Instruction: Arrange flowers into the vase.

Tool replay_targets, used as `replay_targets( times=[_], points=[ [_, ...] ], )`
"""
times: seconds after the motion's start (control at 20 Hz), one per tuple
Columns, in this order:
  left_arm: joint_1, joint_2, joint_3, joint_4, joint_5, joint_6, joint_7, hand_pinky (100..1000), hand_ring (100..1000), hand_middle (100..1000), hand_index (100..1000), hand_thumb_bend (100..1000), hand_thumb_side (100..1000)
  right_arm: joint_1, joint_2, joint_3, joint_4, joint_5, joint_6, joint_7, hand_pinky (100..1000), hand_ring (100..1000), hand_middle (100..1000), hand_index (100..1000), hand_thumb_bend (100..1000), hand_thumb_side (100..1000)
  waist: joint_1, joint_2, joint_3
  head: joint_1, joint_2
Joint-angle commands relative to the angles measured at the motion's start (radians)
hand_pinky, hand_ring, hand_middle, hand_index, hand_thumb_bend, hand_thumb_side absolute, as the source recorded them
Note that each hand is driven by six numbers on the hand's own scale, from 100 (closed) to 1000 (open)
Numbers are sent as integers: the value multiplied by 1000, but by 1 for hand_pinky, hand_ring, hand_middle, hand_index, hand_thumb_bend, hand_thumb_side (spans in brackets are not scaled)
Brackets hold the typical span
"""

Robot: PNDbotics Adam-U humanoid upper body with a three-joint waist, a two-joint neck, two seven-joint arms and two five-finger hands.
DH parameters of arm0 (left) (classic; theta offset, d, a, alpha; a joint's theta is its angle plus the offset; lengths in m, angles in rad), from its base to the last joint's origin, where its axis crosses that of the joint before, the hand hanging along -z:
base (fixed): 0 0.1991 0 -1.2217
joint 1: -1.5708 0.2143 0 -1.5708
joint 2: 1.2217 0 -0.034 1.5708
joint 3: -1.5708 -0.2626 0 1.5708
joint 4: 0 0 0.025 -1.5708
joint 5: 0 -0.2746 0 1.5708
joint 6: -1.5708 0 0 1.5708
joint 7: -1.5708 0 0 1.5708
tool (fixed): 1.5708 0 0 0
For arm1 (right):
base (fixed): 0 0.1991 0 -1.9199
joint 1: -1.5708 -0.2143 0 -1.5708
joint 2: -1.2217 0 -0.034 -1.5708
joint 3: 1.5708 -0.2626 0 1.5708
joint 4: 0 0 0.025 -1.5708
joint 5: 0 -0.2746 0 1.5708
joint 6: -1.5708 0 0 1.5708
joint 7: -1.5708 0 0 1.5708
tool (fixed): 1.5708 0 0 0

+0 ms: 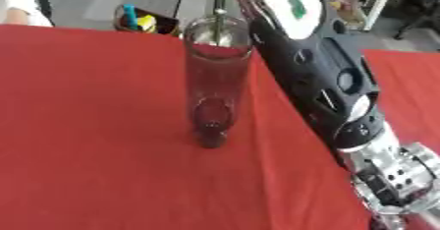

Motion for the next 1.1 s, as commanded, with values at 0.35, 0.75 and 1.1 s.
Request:
replay_targets(
  times=[0.35,0.75,1.1],
  points=[
    [-7,15,2,-18,-6,1,-1,725,859,853,959,100,974,-1,-30,7,-16,47,9,31,115,100,100,100,100,609,6,-18,-5,10,-7],
    [-6,15,2,-18,-6,0,0,726,859,854,959,100,975,13,-37,7,-5,98,29,56,281,100,100,100,100,628,7,-18,-5,15,-11],
    [-8,15,2,-18,-5,-1,-2,726,859,854,960,100,976,17,-39,8,6,111,28,71,362,179,100,100,100,628,9,-17,-8,20,-12]
  ],
)
